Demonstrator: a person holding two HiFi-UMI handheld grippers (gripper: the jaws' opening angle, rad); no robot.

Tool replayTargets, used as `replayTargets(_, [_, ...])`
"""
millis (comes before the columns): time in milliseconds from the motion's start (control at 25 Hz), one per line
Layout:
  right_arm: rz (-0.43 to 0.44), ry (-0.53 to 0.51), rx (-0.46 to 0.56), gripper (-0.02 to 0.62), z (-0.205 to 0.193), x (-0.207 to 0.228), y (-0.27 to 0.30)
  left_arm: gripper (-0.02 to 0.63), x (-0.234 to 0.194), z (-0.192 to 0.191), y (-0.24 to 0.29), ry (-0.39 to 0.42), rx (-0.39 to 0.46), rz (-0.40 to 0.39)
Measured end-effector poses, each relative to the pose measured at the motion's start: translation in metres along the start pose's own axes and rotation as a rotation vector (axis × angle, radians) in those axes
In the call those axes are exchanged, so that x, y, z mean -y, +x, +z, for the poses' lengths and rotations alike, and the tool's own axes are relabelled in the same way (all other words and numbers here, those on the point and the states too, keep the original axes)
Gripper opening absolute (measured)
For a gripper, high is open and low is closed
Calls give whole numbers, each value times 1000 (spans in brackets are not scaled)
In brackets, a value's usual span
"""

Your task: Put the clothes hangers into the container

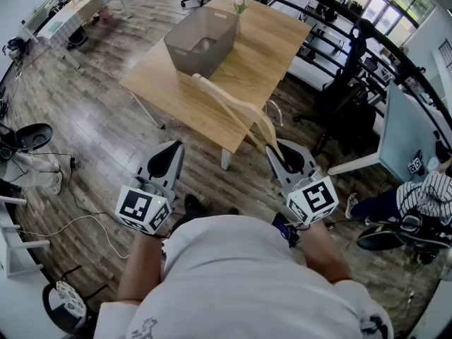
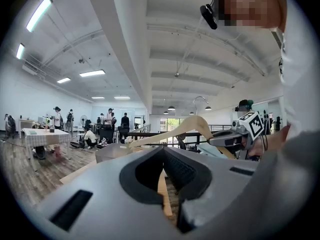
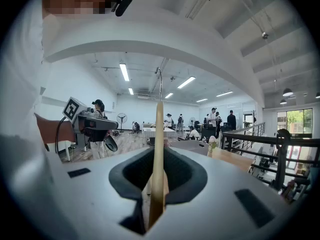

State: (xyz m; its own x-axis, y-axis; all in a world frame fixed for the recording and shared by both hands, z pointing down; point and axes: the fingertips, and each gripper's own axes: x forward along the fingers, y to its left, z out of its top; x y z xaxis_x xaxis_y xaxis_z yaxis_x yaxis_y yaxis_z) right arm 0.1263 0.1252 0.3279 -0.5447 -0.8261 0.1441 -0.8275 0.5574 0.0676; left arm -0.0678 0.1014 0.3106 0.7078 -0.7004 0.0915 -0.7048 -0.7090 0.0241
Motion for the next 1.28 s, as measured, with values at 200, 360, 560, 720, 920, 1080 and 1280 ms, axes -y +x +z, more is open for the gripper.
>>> replayTargets(200, [-5,-5,-10,61,-1,-1,11,6,-12,-1,3,-5,-4,-3])
replayTargets(360, [-8,-5,-22,61,-3,-2,20,6,-20,-4,5,-14,-6,-8])
replayTargets(560, [-11,-8,-22,61,-4,-5,39,6,-39,-9,6,-24,-7,-10])
replayTargets(720, [-23,-7,-22,61,3,-8,64,6,-67,-7,6,-24,-12,-19])
replayTargets(920, [-62,-2,-24,61,11,-14,101,6,-110,-8,3,-18,-25,-43])
replayTargets(1080, [-94,-3,-20,61,17,-18,136,6,-152,-7,4,-6,-39,-70])
replayTargets(1280, [-149,-1,-23,61,21,-21,160,6,-186,-5,0,5,-52,-104])
